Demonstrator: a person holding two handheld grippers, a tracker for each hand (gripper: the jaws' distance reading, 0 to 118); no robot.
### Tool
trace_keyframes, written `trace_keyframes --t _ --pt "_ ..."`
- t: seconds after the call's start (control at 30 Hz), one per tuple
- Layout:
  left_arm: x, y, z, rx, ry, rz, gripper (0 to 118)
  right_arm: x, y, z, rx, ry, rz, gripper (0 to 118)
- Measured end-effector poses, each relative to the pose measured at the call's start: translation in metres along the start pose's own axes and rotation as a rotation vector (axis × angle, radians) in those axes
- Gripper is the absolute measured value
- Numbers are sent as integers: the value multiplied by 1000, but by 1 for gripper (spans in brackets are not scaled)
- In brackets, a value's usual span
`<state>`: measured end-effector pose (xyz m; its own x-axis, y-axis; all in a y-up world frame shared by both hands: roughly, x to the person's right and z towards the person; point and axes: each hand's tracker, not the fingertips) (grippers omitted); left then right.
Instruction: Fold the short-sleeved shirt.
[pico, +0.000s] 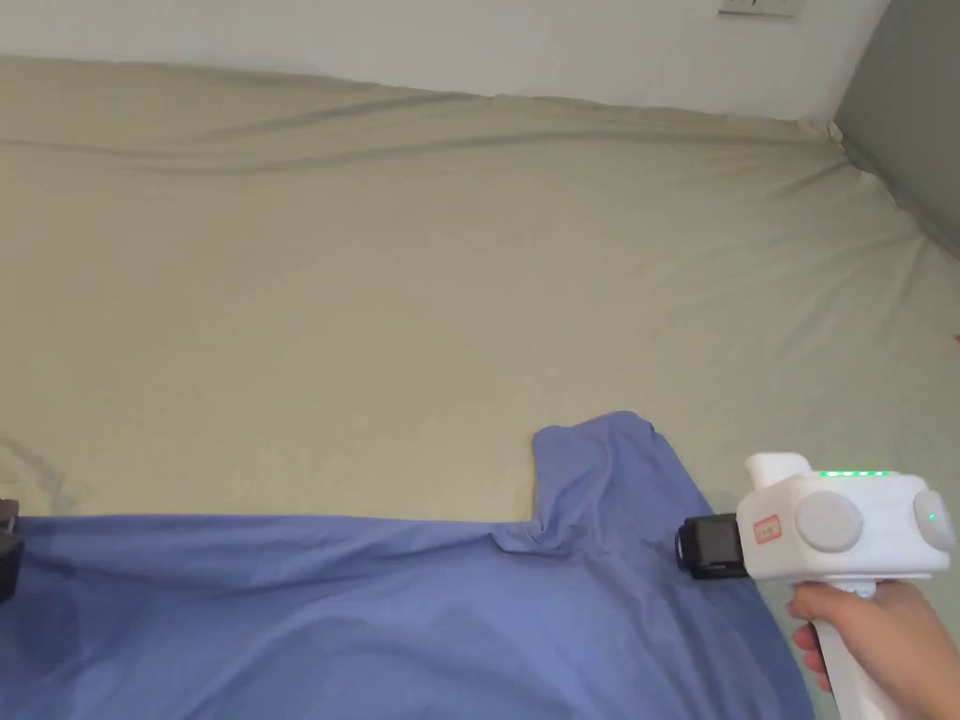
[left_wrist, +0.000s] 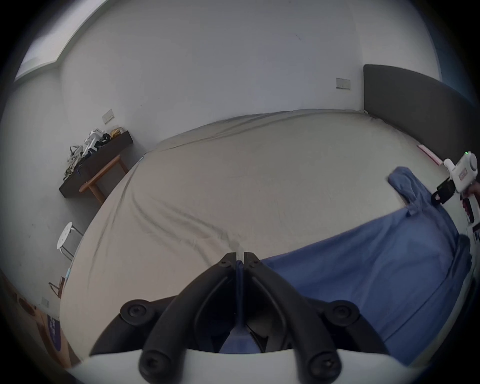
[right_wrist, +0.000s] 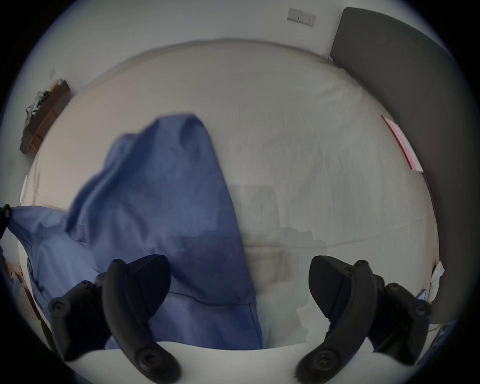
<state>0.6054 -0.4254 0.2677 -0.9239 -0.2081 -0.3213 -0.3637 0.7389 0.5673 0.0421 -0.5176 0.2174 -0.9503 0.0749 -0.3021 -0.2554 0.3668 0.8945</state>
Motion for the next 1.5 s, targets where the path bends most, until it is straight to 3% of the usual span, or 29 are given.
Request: trace_keyframes --t 0.03,0.07,0.13,0.17,0.2,0.3,0.4,0.53,0.87,0.93,1.27,1.5 --pt "2 -5 1 -9 6 -8 3 -4 -3 -2 1 7 7 79" --pt "1 -9 -3 -15 8 -12 3 -9 -5 -2 4 16 20 79" --pt "1 -18 -5 -43 19 -16 3 -22 -12 7 95 65 103 68" --pt "3 -23 -4 -53 35 -24 3 -33 -15 12 142 -7 193 50" --pt "3 -27 -7 -57 47 -39 3 -41 -16 13 162 -80 284 3" --pt "0 -31 -2 -70 38 -29 3 -42 -17 25 107 42 226 2" --pt "-9 -26 12 -43 57 4 3 -32 -15 64 204 11 231 2" --pt "-26 -15 36 7 57 30 3 -16 -17 127 255 111 172 2" --pt "-36 -49 104 -35 37 13 3 -7 -116 233 282 79 257 2" --pt "-37 -69 110 -79 26 7 3 -5 -140 233 210 123 248 2" --pt "-23 -146 97 -268 15 -117 3 1 -217 174 -77 152 295 2" --pt "-20 -169 78 -377 -13 -155 3 2 -231 132 -173 156 259 2"
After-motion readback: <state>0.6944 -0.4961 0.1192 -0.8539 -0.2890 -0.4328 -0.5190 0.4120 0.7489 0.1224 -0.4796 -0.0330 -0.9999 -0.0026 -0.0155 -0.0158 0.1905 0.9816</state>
